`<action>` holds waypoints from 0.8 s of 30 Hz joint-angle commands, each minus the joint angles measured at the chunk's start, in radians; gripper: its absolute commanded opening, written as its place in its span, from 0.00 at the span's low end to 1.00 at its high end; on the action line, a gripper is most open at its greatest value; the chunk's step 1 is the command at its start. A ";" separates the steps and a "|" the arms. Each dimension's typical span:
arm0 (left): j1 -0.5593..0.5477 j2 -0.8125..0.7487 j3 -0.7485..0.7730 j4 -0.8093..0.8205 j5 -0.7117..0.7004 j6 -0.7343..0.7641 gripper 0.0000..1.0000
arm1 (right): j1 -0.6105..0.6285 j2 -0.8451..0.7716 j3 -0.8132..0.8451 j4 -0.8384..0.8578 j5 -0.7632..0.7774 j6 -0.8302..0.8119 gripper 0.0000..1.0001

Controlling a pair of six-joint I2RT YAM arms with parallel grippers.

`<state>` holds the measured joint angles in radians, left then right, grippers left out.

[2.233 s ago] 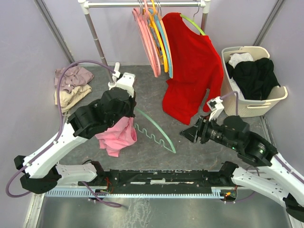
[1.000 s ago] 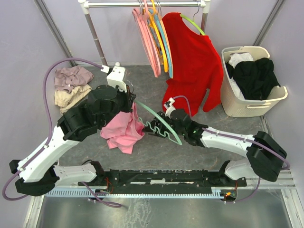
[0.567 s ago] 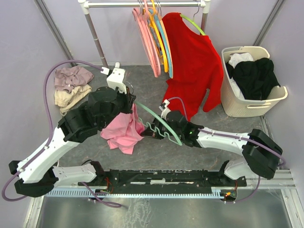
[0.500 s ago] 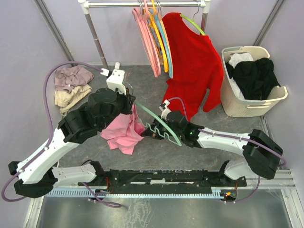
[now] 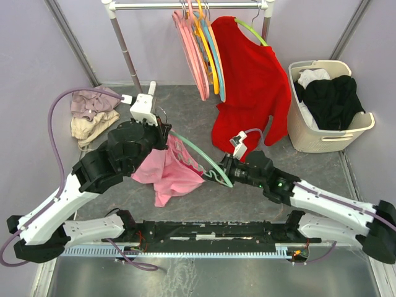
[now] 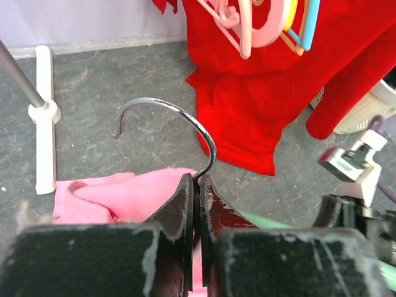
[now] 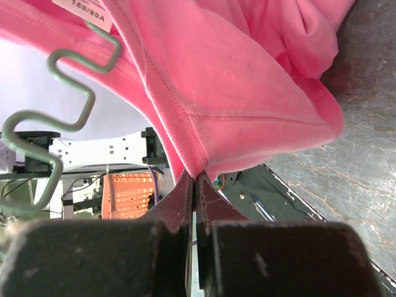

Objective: Place the t-shirt on the hanger

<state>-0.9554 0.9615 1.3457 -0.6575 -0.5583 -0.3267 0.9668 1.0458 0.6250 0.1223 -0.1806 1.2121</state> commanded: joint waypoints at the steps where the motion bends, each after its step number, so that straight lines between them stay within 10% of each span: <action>1: -0.001 -0.018 0.059 0.125 -0.076 0.085 0.03 | 0.005 -0.134 0.059 -0.185 0.060 -0.068 0.01; 24: -0.002 -0.020 -0.130 0.396 -0.214 0.173 0.03 | 0.005 -0.265 0.299 -0.604 0.137 -0.220 0.01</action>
<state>-0.9604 0.9619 1.2476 -0.4046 -0.6758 -0.2348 0.9668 0.7677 0.8841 -0.4549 -0.0231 1.0237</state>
